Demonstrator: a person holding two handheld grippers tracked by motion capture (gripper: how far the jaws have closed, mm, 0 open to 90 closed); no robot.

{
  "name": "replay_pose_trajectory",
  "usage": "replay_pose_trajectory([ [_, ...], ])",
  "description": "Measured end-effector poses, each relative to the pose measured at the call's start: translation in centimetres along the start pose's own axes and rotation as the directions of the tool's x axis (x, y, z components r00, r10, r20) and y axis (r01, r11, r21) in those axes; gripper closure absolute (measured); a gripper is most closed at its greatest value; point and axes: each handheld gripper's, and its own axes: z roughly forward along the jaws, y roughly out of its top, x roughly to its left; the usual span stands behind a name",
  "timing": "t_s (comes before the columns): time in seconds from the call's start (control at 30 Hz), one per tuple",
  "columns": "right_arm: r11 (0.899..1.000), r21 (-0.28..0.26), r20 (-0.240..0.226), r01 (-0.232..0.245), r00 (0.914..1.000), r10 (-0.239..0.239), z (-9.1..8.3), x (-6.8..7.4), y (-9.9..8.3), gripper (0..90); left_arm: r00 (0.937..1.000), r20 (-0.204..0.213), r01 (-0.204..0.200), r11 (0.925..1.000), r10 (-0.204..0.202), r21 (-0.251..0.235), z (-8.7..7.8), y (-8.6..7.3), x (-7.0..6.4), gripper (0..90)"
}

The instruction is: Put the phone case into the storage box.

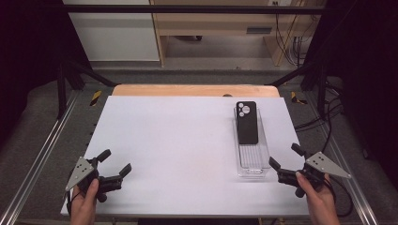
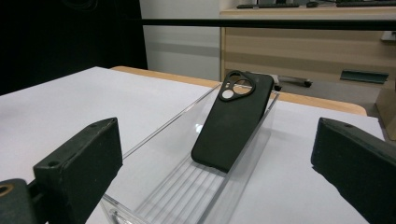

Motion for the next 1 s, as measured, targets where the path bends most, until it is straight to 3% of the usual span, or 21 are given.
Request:
replay_pose_trajectory([
  [0.53,1.000,-0.012,-0.043,-0.002,0.9991,0.002,1.9,1.8,-0.4,2.5,1.0000,0.002,-0.006,1.0000,0.006,-0.005,-0.1,0.1,-0.2,1.3],
  [0.8,0.999,-0.034,-0.048,-0.002,0.9988,0.000,3.2,2.6,-0.4,3.0,0.9998,-0.022,-0.005,0.9996,0.004,-0.026,-0.5,0.4,-0.3,1.2],
  [1.0,1.000,0.008,-0.057,-0.011,0.9983,0.011,3.7,2.6,-0.8,2.9,0.9990,-0.042,-0.013,0.9997,0.012,-0.019,-0.5,0.4,-0.3,1.2],
])
